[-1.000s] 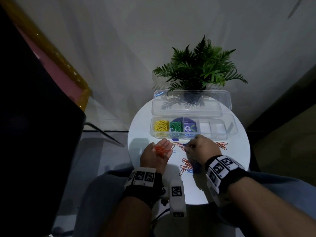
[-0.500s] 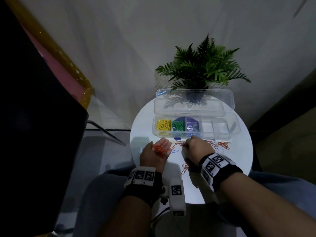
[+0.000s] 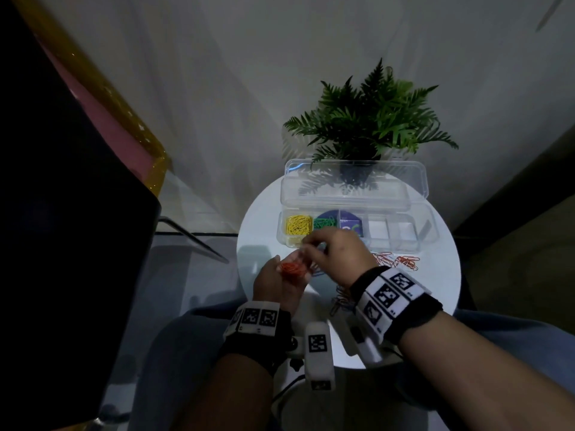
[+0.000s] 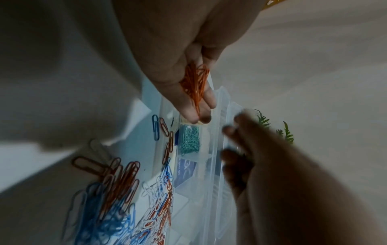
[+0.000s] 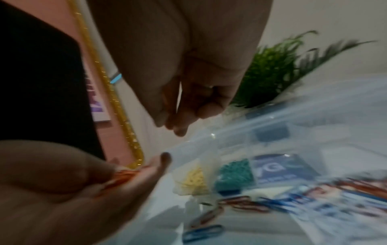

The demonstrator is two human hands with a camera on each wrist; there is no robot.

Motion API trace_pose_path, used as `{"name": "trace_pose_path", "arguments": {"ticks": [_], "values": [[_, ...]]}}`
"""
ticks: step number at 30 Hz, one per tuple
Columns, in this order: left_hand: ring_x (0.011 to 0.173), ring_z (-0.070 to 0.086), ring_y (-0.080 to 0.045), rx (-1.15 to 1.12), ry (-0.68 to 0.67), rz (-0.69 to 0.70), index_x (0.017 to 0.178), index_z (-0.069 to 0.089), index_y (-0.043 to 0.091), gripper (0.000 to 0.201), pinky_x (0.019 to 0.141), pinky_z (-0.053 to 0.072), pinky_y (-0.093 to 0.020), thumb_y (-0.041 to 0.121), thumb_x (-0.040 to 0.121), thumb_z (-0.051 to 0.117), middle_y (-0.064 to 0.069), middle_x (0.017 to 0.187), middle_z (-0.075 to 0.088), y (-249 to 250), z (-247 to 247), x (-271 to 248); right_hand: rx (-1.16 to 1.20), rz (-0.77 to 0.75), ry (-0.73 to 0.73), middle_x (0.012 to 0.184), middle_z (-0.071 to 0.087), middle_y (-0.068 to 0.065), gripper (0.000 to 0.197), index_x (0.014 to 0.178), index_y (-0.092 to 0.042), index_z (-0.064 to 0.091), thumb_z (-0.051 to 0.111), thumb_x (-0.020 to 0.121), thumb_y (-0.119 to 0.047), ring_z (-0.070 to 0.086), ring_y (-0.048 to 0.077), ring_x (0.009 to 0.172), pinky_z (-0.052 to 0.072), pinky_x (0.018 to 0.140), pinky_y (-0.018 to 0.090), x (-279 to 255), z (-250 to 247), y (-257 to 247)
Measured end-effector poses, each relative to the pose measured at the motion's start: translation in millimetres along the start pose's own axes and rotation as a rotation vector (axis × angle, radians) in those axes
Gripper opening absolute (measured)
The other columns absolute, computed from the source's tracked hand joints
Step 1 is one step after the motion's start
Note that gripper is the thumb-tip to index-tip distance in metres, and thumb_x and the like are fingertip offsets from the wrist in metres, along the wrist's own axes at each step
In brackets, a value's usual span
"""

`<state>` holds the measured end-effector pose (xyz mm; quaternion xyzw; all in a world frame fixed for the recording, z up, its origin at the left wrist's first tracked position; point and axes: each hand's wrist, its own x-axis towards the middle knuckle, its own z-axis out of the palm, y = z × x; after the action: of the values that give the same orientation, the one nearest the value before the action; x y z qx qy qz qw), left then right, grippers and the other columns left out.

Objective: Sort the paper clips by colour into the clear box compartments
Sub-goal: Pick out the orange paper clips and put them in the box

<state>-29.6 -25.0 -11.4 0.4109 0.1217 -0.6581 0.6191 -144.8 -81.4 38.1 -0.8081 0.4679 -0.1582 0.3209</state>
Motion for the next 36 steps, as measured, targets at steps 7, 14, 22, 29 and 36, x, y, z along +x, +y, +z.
{"name": "trace_pose_path", "arguments": {"ticks": [7,14,22,29,36], "values": [[0.077,0.047,-0.017,0.031,-0.012,-0.054,0.084,0.049,0.005,0.037,0.075,0.037,-0.025,0.026,0.097,0.021,-0.01,0.082,0.046,7.0,-2.8,3.1,-0.27,0.215,-0.216,0.109,0.068,0.014,0.028,0.113,-0.02,0.066,0.05,0.09,-0.021,0.062,0.031,0.103,0.05,0.089,0.033,-1.7,7.4,39.0],[0.075,0.045,-0.018,0.033,-0.023,-0.094,0.081,0.047,0.007,0.038,0.072,0.036,-0.025,0.028,0.098,0.02,-0.009,0.081,0.044,7.8,-2.3,6.0,-0.424,0.218,-0.241,0.111,0.066,0.014,0.028,0.112,-0.012,0.064,0.047,0.092,-0.022,0.06,0.032,0.105,0.048,0.085,0.032,6.0,16.1,42.9],[0.076,0.052,-0.019,0.043,0.029,-0.086,0.082,0.051,0.002,0.044,0.073,0.039,-0.026,0.027,0.1,0.02,-0.01,0.081,0.05,7.0,0.2,2.0,-0.387,0.282,-0.269,0.114,0.064,0.015,0.024,0.111,-0.007,0.055,0.044,0.094,-0.019,0.059,0.031,0.106,0.047,0.086,0.033,5.7,19.0,48.7],[0.055,0.055,-0.011,0.028,0.011,-0.003,0.057,0.054,0.009,0.052,0.057,0.044,-0.018,0.023,0.094,0.021,-0.003,0.059,0.05,6.9,-2.2,1.9,0.047,0.124,-0.048,0.081,0.065,0.008,0.012,0.08,-0.01,0.06,0.06,0.088,-0.019,0.055,0.018,0.073,0.039,0.064,0.017,5.0,14.6,31.3],[0.063,0.069,-0.026,-0.008,-0.004,0.005,0.094,0.056,-0.004,0.042,0.061,0.054,-0.034,0.021,0.101,0.023,-0.017,0.069,0.07,-1.0,5.4,-3.8,0.14,-0.059,-0.166,0.08,0.07,0.006,0.013,0.082,-0.011,0.069,0.071,0.079,-0.024,0.063,0.019,0.076,0.046,0.07,0.026,5.5,11.1,-3.8]]}}
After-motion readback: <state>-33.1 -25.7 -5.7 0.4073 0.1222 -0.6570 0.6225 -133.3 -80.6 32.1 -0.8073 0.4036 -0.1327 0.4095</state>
